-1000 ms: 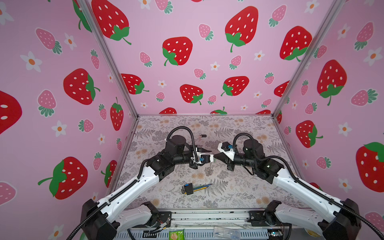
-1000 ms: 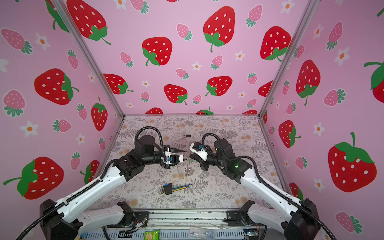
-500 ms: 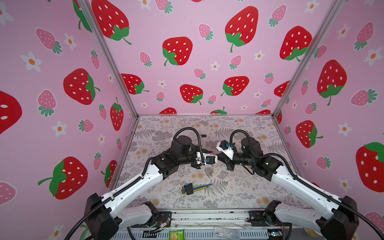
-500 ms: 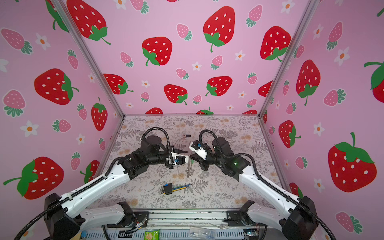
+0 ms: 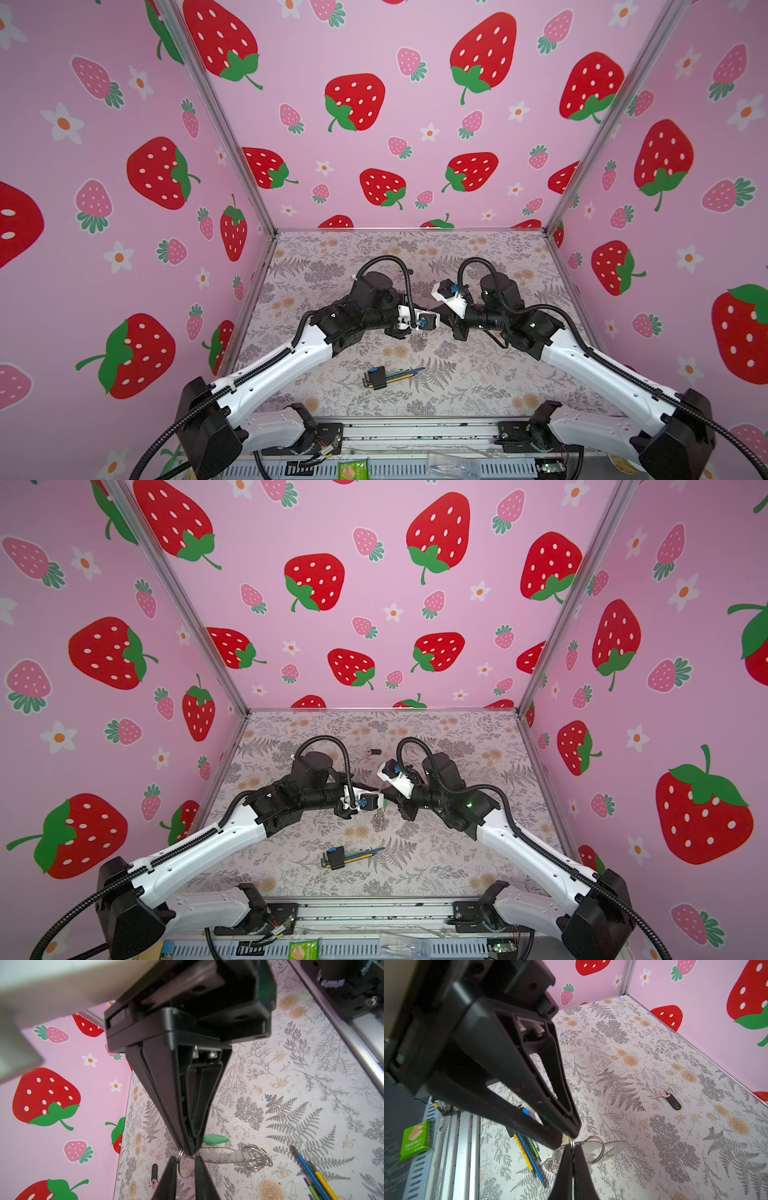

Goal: Put the keys on the keyring

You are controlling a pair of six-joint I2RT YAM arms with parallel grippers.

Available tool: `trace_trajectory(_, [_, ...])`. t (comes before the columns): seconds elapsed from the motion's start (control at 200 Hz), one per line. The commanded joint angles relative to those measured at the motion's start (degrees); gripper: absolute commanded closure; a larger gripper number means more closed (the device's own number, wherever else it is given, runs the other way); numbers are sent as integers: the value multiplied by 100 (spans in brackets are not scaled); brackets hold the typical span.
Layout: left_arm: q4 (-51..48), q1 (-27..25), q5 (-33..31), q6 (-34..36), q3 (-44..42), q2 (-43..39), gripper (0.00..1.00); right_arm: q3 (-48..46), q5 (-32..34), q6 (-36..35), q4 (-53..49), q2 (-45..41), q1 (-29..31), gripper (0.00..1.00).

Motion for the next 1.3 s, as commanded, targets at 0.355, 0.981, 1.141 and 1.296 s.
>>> trace_trajectory(0.355, [-464, -123, -334, 201, 509, 275, 82, 213, -112, -66, 21, -13, -7, 100])
trace_trajectory(0.981, [-616, -115, -77, -242, 799, 351, 100, -188, 172, -411, 566, -400, 3, 93])
trace_trajectory(1.141, [-388, 44, 338, -748, 728, 307, 100, -342, 281, -380, 653, -461, -21, 83])
trace_trajectory(1.296, [42, 287, 846, -1188, 453, 234, 100, -533, 341, -430, 851, -620, -28, 72])
